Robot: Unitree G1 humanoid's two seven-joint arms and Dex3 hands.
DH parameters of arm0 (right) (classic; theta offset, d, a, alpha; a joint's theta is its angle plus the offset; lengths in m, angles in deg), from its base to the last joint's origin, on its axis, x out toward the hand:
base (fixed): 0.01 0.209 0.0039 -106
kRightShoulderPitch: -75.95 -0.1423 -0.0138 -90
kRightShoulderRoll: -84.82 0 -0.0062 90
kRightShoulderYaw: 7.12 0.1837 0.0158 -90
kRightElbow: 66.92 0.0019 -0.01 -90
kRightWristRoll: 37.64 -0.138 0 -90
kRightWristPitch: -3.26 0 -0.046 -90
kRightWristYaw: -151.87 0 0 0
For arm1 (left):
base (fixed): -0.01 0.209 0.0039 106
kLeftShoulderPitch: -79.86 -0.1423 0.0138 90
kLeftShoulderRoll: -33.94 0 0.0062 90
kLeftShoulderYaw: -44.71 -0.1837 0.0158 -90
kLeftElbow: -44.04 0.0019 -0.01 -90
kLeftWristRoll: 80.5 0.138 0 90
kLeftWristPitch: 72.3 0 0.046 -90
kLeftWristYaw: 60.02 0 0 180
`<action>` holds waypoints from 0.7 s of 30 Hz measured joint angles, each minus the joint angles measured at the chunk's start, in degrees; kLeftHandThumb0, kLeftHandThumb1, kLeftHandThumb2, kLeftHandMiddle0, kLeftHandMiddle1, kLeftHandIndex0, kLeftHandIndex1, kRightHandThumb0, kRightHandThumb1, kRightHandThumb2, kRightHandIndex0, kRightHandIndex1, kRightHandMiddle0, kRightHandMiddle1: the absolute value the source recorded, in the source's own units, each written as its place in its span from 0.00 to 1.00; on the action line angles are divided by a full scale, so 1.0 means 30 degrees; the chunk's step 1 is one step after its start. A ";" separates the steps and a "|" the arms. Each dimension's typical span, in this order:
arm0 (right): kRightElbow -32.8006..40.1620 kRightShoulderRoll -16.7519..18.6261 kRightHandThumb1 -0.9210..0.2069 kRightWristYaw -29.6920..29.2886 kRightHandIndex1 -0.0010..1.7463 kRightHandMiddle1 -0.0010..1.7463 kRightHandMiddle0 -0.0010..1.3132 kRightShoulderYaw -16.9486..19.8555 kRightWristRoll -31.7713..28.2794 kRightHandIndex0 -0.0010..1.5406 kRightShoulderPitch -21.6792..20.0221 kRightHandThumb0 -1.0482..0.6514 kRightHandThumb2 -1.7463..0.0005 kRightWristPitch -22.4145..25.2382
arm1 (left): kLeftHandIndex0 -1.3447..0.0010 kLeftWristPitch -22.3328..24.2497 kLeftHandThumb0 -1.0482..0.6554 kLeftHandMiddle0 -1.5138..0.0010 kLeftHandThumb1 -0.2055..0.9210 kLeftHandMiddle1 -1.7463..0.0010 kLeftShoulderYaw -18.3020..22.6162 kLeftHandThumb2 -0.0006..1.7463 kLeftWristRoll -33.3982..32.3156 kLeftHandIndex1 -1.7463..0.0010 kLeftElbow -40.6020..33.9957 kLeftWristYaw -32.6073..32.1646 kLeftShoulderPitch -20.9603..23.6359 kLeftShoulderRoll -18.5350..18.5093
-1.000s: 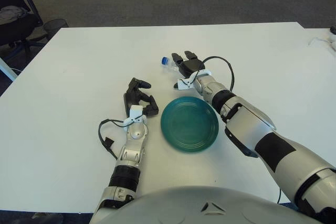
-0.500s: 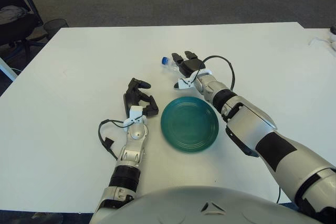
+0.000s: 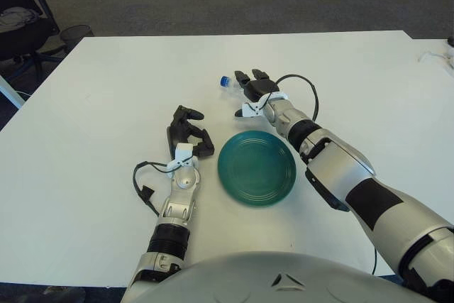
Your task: Put the bottle into the plate.
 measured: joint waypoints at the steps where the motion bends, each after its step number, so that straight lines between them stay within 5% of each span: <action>1: 0.0013 -0.0001 0.00 0.0337 0.00 0.01 0.01 0.0486 -0.0478 0.00 -0.0041 0.00 0.74 0.0116 | 0.48 0.0000 0.61 0.40 0.11 0.03 0.0000 1.00 0.0008 0.00 -0.0004 -0.0001 -0.0006 0.0000; 11: 0.0359 -0.0074 0.00 0.4396 0.01 0.02 0.04 0.4249 -0.3924 0.02 -0.0940 0.01 0.77 0.1127 | 0.49 -0.0057 0.61 0.42 0.13 0.01 -0.0035 1.00 0.0171 0.00 -0.0223 -0.0129 -0.0217 -0.0006; 13: 0.0255 -0.0053 0.00 0.5861 0.01 0.15 0.02 0.4890 -0.4619 0.05 -0.0881 0.02 0.77 0.1440 | 0.49 -0.0041 0.61 0.42 0.13 0.00 -0.0044 1.00 0.0225 0.00 -0.0263 -0.0141 -0.0251 -0.0005; 17: 0.0240 -0.0140 0.00 0.7323 0.02 0.55 0.00 0.5967 -0.5633 0.12 -0.0498 0.03 0.80 0.1555 | 0.49 -0.0016 0.61 0.42 0.13 0.00 -0.0039 1.00 0.0293 0.00 -0.0409 -0.0249 -0.0367 -0.0005; 21: 0.0313 -0.0579 0.00 0.8772 0.02 0.73 0.00 0.6755 -0.6430 0.17 -0.0618 0.06 0.85 0.1574 | 0.49 0.0057 0.61 0.42 0.13 0.00 -0.0066 1.00 0.0338 0.00 -0.0463 -0.0254 -0.0433 -0.0006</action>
